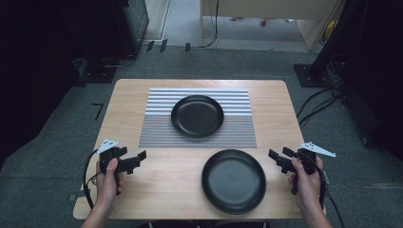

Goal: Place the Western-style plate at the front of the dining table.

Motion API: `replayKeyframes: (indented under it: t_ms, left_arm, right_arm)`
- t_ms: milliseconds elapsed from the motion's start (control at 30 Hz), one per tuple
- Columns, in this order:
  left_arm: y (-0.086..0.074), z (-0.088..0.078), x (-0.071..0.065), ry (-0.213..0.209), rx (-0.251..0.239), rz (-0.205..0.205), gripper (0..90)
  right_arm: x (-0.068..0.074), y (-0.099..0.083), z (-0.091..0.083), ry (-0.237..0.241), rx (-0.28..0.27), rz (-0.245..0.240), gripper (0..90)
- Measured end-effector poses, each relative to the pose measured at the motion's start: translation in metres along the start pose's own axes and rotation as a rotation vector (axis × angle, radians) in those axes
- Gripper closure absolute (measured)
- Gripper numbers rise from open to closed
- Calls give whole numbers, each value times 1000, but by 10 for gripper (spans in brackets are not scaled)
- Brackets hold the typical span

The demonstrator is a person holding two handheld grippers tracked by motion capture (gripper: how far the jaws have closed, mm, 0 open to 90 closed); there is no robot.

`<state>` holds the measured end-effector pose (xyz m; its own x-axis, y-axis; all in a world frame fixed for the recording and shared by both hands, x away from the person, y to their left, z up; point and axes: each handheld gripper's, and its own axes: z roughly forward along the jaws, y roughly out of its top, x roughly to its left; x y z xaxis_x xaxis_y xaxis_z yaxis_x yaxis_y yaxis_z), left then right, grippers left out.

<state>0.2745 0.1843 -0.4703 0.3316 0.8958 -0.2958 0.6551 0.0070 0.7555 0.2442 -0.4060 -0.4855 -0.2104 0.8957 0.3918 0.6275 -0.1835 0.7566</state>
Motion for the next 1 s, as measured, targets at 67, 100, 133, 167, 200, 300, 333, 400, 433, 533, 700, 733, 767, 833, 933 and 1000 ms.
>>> replayKeyframes:
  t_ms: [67,100,133,167,200,300,333,400,433,533,700,733,767,833,933,1000]
  left_arm:
    - [-3,-4,3,8,2,0,105]
    - [-5,-6,5,9,4,-1,105]
    - [-6,-7,7,12,6,-1,104]
    - [-8,-9,8,16,7,-1,104]
    - [-8,-9,8,16,7,-1,104]
    - [-15,-15,14,27,9,-9,104]
    - [-17,-16,15,30,9,-12,103]
    - [-20,-18,18,36,11,-18,104]
    - [-22,-19,19,40,13,-19,104]
    - [-28,-21,23,46,19,-26,104]
    - [-36,-25,30,58,30,-36,103]
    - [-38,-26,32,61,32,-37,103]
    - [-39,-27,33,66,34,-36,103]
    - [-41,-29,36,74,37,-36,103]
    - [-44,-33,40,95,40,-26,103]
    - [-45,-36,43,103,40,-23,103]
  right_arm:
    - [-4,-3,-4,-7,0,5,249]
    - [-6,-5,-5,-12,-1,7,249]
    - [-7,-7,-7,-15,1,12,250]
    - [-9,-9,-9,-18,-1,13,250]
    - [-11,-10,-10,-22,2,16,250]
    - [-15,-16,-15,-31,3,23,250]
    - [-17,-18,-17,-34,3,25,250]
    - [-19,-21,-20,-43,6,26,250]
    - [-20,-22,-22,-45,7,28,250]
    - [-23,-27,-26,-56,7,32,251]
    - [-29,-33,-33,-71,13,35,251]
    - [-29,-35,-35,-74,16,40,251]
    - [-31,-36,-36,-77,18,42,251]
    - [-34,-40,-40,-85,18,44,251]
    - [-40,-44,-46,-98,21,53,251]
    - [-43,-47,-49,-106,21,60,251]
